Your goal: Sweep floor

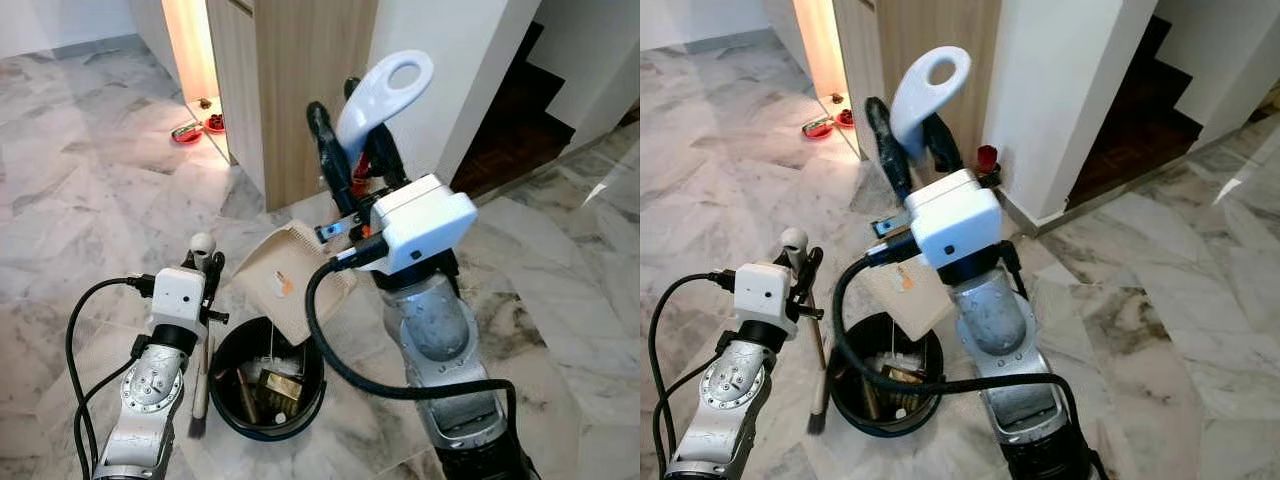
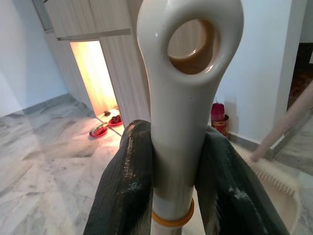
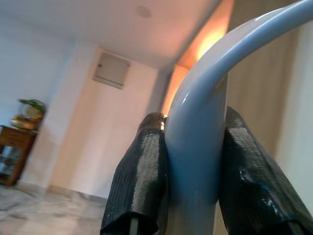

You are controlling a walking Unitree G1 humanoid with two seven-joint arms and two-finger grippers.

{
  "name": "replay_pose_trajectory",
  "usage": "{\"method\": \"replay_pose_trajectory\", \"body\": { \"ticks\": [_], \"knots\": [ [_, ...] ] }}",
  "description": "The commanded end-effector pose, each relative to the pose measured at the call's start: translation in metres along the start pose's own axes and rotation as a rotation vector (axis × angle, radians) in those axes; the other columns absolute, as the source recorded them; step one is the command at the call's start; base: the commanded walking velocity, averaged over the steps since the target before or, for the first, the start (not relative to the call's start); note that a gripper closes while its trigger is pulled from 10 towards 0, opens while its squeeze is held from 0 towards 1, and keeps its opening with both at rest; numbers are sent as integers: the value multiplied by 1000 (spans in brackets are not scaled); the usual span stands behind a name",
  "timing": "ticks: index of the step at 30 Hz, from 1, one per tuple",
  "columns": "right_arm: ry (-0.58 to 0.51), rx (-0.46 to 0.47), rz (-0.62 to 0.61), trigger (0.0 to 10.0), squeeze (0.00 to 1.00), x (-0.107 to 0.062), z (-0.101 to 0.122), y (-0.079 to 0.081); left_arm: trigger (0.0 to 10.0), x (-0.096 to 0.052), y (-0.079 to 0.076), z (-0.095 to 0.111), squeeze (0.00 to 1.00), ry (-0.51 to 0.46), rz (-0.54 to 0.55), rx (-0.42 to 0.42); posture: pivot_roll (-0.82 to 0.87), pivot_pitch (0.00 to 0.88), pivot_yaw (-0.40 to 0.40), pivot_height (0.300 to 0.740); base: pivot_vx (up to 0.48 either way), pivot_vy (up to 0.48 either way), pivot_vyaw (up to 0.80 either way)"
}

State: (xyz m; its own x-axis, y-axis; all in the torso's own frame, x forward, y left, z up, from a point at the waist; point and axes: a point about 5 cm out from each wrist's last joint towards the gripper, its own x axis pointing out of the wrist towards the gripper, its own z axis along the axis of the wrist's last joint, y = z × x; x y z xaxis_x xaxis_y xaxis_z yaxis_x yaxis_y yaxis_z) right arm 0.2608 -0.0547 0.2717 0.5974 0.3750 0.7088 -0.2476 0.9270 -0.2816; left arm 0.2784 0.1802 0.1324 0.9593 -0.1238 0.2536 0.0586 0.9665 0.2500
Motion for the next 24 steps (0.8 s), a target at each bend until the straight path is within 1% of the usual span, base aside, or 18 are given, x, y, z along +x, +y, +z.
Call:
{"method": "replay_pose_trajectory", "body": {
  "ticks": [1,2,3,4,5,6,9,10,11,12,13,14,15,16,19,20,21,24],
  "knots": [
    [-35,-71,-73,10000,0,1,4,-19,10000,5,-4,9,0,-57,-17,-10,209,102,-91,740,0,0,0],
    [-8,-103,-109,10000,0,-3,-2,-28,10000,4,-4,8,0,-53,-17,-8,207,101,-92,740,0,0,0],
    [36,-177,-163,10000,0,-9,-10,-45,10000,4,-3,7,0,-47,-17,-5,208,103,-91,740,0,0,0],
    [62,-210,-196,10000,0,-13,-15,-54,10000,4,-2,7,0,-46,-16,-5,208,103,-91,740,0,0,0],
    [78,-227,-217,10000,0,-16,-17,-59,10000,4,-1,7,0,-46,-15,-5,208,103,-91,740,0,0,0],
    [104,-236,-282,10000,0,-22,-21,-73,10000,4,0,7,0,-45,-13,-2,207,104,-89,740,0,0,0],
    [158,-255,-376,10000,0,-35,-31,-91,10000,3,3,6,0,-41,-9,4,205,104,-88,740,0,0,0],
    [158,-255,-376,10000,0,-35,-31,-91,10000,3,3,6,0,-41,-9,4,205,104,-88,740,0,0,0],
    [201,-258,-410,10000,0,-43,-39,-97,10000,2,4,5,0,-38,-7,9,204,104,-87,740,0,0,0],
    [223,-254,-432,10000,0,-48,-43,-100,10000,2,5,5,0,-35,-4,9,205,104,-87,740,0,0,0],
    [279,-212,-512,10000,0,-61,-54,-107,10000,1,6,4,0,-29,1,10,210,106,-87,740,0,0,0],
    [279,-212,-512,10000,0,-61,-54,-107,10000,1,6,4,0,-29,1,10,210,106,-87,740,0,0,0],
    [310,-190,-548,10000,0,-68,-60,-110,10000,1,7,3,0,-26,4,10,210,106,-87,740,0,0,0],
    [373,-155,-616,10000,0,-84,-73,-115,10000,0,9,1,0,-14,27,-10,210,106,-87,740,0,0,0],
    [446,-109,-672,10000,0,-101,-88,-117,10000,-2,12,-4,0,8,48,-28,207,106,-86,740,0,0,0],
    [465,-104,-689,10000,0,-106,-91,-118,10000,-2,13,-6,0,17,53,-35,207,106,-86,740,0,0,0],
    [495,-112,-718,10000,0,-115,-96,-119,10000,-4,14,-9,0,32,63,-50,209,108,-86,740,0,0,0],
    [494,-127,-724,10000,0,-119,-97,-120,10000,-7,16,-11,0,38,78,-69,209,108,-87,740,0,0,0]
  ]
}}
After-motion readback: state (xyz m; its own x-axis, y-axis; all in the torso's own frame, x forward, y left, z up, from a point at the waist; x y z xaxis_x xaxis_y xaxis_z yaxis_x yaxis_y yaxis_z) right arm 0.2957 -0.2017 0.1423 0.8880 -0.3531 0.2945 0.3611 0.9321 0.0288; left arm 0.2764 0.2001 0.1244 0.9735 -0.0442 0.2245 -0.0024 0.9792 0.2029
